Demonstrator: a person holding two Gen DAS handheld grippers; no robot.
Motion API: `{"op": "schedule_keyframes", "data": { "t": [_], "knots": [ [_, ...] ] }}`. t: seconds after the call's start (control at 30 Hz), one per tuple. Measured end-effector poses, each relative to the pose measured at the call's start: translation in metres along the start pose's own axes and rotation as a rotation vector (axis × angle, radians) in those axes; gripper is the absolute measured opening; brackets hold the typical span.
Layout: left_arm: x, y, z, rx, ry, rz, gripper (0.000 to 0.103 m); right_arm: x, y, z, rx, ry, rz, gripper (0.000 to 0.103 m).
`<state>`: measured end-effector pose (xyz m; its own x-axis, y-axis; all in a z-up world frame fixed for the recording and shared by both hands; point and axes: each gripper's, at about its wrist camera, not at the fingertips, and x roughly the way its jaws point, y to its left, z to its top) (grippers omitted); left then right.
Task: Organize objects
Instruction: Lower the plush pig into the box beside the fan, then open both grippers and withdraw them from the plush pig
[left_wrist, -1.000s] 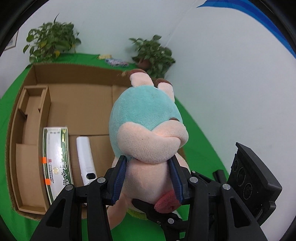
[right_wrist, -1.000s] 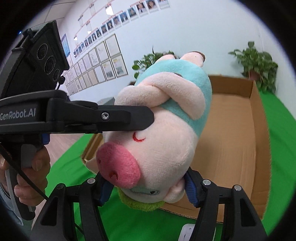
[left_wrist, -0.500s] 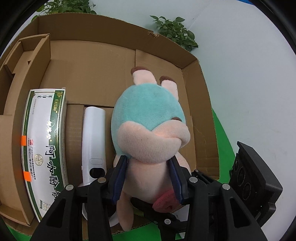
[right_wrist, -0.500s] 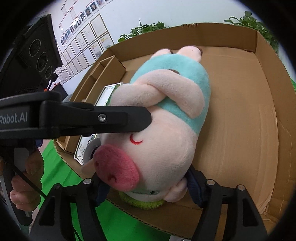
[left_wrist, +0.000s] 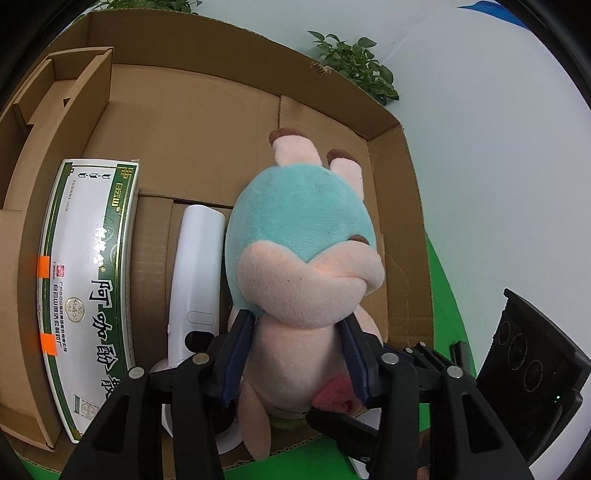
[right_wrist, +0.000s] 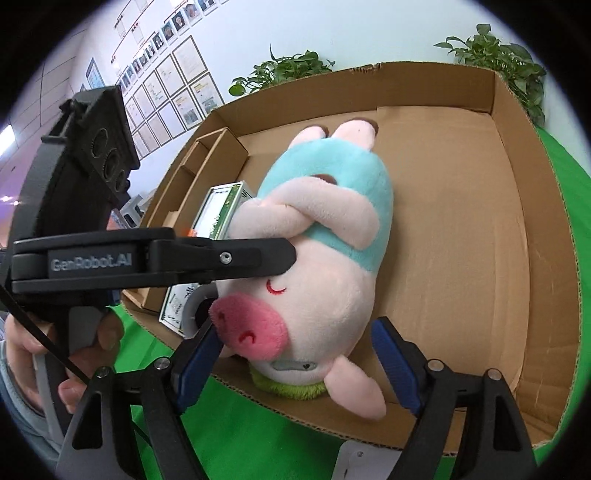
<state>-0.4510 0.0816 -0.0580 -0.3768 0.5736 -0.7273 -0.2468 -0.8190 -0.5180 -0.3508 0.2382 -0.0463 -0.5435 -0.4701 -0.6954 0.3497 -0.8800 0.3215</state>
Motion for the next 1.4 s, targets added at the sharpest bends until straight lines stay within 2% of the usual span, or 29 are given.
{"op": "schedule_keyframes", "data": {
  "t": [0.03, 0.17, 0.3, 0.4, 0.5, 0.57, 0.67, 0.77, 0.83, 0.9, 0.97, 1.1, 1.23, 1.3, 1.37, 1.4],
  "knots": [
    [0.000, 0.000, -0.001, -0.002, 0.004, 0.004, 0.053, 0.003, -0.001, -0.001, 0.019, 0.005, 0.020, 0.073],
    [-0.013, 0.001, 0.000, 0.011, -0.012, 0.003, 0.053, 0.003, 0.000, -0.005, 0.014, -0.019, 0.021, 0.067],
    [-0.051, -0.001, -0.004, 0.074, -0.099, 0.049, 0.051, 0.000, -0.007, -0.007, 0.023, -0.017, 0.038, 0.064],
    [-0.057, 0.003, -0.013, 0.115, -0.074, 0.078, 0.051, -0.002, -0.002, -0.009, 0.006, -0.022, 0.046, 0.063],
    [-0.047, 0.002, -0.031, 0.183, -0.037, 0.176, 0.051, 0.007, 0.000, 0.002, 0.006, -0.016, 0.082, 0.060],
    [-0.046, 0.003, -0.041, 0.211, -0.061, 0.233, 0.051, 0.004, -0.001, 0.000, -0.011, -0.016, 0.104, 0.059],
    [-0.056, 0.008, -0.051, 0.197, -0.071, 0.234, 0.048, 0.008, 0.004, 0.002, -0.027, -0.017, 0.124, 0.059],
    [-0.055, 0.016, -0.056, 0.180, -0.048, 0.248, 0.044, 0.016, 0.006, 0.005, -0.037, -0.001, 0.094, 0.059],
    [-0.049, 0.026, -0.058, 0.132, -0.024, 0.236, 0.042, 0.019, 0.006, 0.006, -0.037, 0.012, 0.073, 0.061],
    [-0.051, 0.029, -0.058, 0.106, -0.032, 0.215, 0.041, 0.023, 0.009, 0.008, -0.041, 0.027, 0.043, 0.069],
    [-0.052, 0.025, -0.060, 0.110, -0.037, 0.232, 0.041, 0.027, 0.014, 0.008, -0.059, 0.042, 0.004, 0.077],
    [-0.058, 0.019, -0.065, 0.109, -0.052, 0.244, 0.041, 0.010, 0.020, 0.004, -0.086, 0.004, -0.067, 0.080],
    [-0.077, 0.012, -0.072, 0.115, -0.121, 0.272, 0.041, -0.015, 0.033, -0.002, -0.146, -0.071, -0.147, 0.085],
    [-0.088, 0.005, -0.076, 0.129, -0.159, 0.295, 0.042, -0.027, 0.037, -0.007, -0.154, -0.100, -0.176, 0.096],
    [-0.100, -0.006, -0.083, 0.158, -0.208, 0.341, 0.046, -0.039, 0.038, -0.012, -0.134, -0.126, -0.213, 0.102],
    [-0.107, -0.011, -0.087, 0.177, -0.241, 0.364, 0.053, -0.042, 0.036, -0.015, -0.109, -0.122, -0.250, 0.102]
  ]
}}
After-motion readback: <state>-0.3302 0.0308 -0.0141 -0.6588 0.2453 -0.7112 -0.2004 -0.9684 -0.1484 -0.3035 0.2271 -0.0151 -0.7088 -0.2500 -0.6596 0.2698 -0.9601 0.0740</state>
